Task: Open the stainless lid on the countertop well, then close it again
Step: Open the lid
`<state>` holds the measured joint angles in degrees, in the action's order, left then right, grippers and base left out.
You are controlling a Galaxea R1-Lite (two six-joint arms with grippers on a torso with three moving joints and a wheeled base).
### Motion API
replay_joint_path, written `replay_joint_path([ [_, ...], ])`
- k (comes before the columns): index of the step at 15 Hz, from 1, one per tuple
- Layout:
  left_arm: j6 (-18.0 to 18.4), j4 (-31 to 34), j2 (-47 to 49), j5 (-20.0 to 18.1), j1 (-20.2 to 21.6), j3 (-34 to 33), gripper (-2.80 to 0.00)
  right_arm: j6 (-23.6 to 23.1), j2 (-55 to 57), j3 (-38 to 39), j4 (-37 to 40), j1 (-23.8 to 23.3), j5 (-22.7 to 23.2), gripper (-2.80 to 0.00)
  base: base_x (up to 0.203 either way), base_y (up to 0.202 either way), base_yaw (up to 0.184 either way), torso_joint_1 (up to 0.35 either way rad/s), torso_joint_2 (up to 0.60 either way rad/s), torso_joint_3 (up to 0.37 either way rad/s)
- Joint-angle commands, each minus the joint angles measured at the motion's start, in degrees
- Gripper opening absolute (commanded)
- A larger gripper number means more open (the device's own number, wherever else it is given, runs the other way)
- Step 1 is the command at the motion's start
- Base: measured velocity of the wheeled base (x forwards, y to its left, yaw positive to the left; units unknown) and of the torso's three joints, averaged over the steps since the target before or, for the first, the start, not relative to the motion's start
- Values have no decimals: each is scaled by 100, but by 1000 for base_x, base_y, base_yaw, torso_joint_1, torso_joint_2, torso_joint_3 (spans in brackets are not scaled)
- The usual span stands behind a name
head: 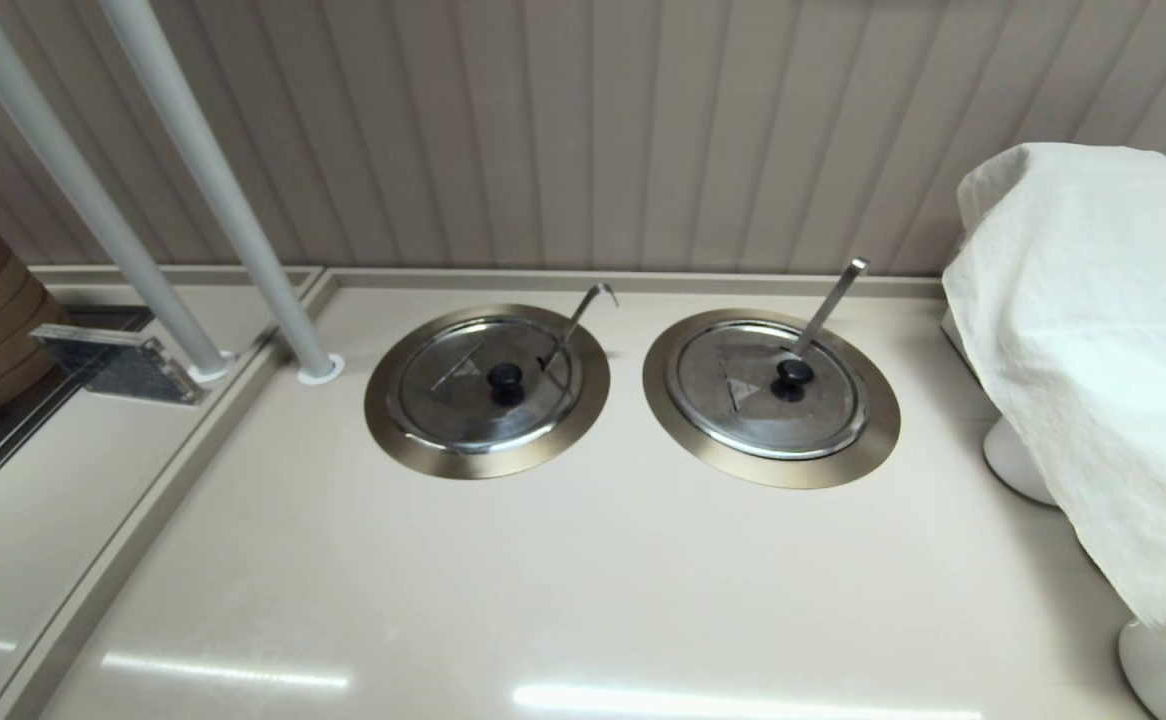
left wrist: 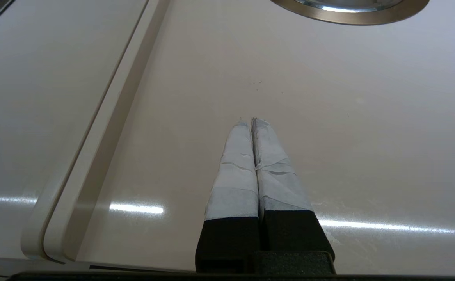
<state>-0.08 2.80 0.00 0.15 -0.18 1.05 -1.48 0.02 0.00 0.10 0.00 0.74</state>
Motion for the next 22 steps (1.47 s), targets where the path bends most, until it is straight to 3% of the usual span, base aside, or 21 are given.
replay_joint_path([
  [1, 0, 1, 9, 3, 1, 1, -280, -2, -2, 0, -1, 0, 5, 0, 0, 0, 0, 0, 0, 0],
  [16, -29, -201, 9, 47, 1, 54, -280, -2, -2, 0, -1, 0, 5, 0, 0, 0, 0, 0, 0, 0],
  [19, -338, -227, 80, 165, 4, 1302, -280, -2, -2, 0, -1, 0, 5, 0, 0, 0, 0, 0, 0, 0],
  [22, -343, 439, 859, -282, 8, 2777, -280, -2, -2, 0, -1, 0, 5, 0, 0, 0, 0, 0, 0, 0],
])
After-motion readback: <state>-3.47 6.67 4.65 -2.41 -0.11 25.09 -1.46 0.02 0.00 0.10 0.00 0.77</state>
